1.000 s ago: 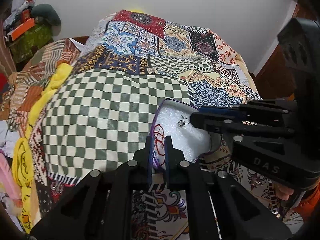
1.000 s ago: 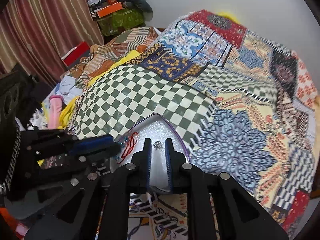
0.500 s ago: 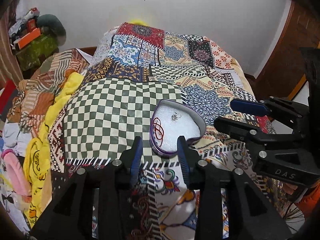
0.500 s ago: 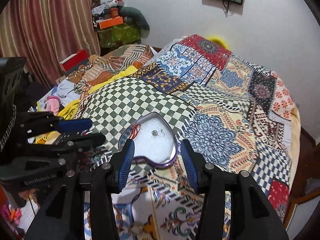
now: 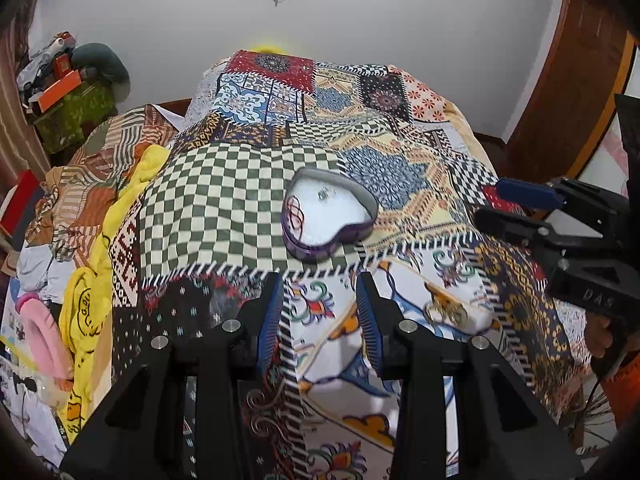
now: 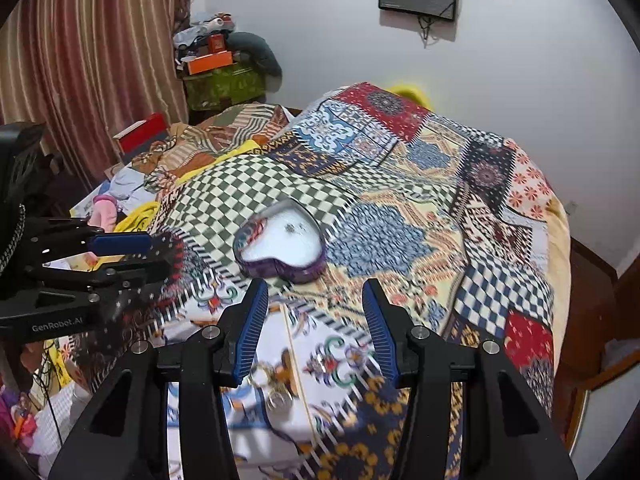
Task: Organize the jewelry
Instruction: 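Move both tools back to the remaining jewelry on the bedspread, then grasp the red-and-gold bracelet with the left tool while the right tool grasps a silver ring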
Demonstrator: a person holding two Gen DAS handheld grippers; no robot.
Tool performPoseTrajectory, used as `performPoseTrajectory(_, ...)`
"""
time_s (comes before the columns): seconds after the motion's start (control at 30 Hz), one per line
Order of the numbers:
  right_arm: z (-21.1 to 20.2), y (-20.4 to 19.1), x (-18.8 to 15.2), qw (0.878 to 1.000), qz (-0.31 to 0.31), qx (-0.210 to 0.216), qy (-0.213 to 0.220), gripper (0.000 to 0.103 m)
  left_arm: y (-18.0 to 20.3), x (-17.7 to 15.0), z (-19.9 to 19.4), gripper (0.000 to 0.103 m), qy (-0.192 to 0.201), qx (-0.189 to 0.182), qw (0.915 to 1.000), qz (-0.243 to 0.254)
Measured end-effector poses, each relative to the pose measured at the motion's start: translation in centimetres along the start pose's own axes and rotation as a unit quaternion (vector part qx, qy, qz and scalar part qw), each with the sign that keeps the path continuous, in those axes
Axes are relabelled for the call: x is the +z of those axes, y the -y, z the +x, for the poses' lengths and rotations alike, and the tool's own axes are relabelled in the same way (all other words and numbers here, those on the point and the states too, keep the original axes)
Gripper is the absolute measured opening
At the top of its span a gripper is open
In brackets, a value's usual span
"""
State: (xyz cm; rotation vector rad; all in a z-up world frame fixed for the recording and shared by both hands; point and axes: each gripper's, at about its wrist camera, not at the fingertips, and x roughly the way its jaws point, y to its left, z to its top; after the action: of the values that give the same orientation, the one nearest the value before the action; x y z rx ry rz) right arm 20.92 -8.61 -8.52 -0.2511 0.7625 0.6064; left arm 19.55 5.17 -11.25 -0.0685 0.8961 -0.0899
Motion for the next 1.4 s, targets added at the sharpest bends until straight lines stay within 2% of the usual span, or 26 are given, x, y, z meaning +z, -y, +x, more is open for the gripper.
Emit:
performPoseTrajectory(0.17, -1.0, 0.8, -2.0, 1.000, 0.010, -0.010, 0.002, 0.046, -0.1, -1.9, 0.6, 0.039, -0.020, -0.010, 0.9997, -0.013)
performPoseTrajectory(0.4, -0.4, 2.6, -4.6, 0.999, 0.046, 0.008, -0.019, 0.046, 0.4, -4.1, 2.7, 0.039, -0.045, -0.016, 0.9987, -0.020)
performPoseTrajectory(0.57, 0.6, 3.0, -6.2, 0.998, 0.057, 0.018, -0.037, 0.046, 1.0, -4.6, 3.8, 0.039, -0.052, -0.029, 0.9980, -0.022)
performPoseTrajectory(0.93, 3.4, 1.5, -6.0, 0.998, 0.035, 0.043, -0.043, 0.045, 1.8, -4.3, 5.2, 0.034, -0.046, -0.049, 0.9974, -0.024)
performPoseTrajectory(1.0, 3.9, 1.3, -5.9, 0.998, 0.029, 0.041, -0.045, 0.042, 1.8, -4.2, 5.5, 0.027, -0.047, -0.059, 0.9968, -0.028)
performPoseTrajectory(1.1, 4.6, 1.2, -5.8, 0.998, 0.026, 0.039, -0.052, 0.035, 1.7, -4.1, 5.6, 0.024, -0.046, -0.063, 0.9965, -0.032)
performPoseTrajectory(1.27, 5.2, 1.2, -5.8, 0.998, 0.023, 0.030, -0.056, 0.018, 1.9, -4.0, 5.7, 0.017, -0.041, -0.063, 0.9968, -0.028)
performPoseTrajectory(1.4, 5.0, 1.3, -5.8, 0.998, 0.023, 0.029, -0.053, 0.018, 2.0, -4.0, 5.5, 0.006, -0.033, -0.053, 0.9978, -0.023)
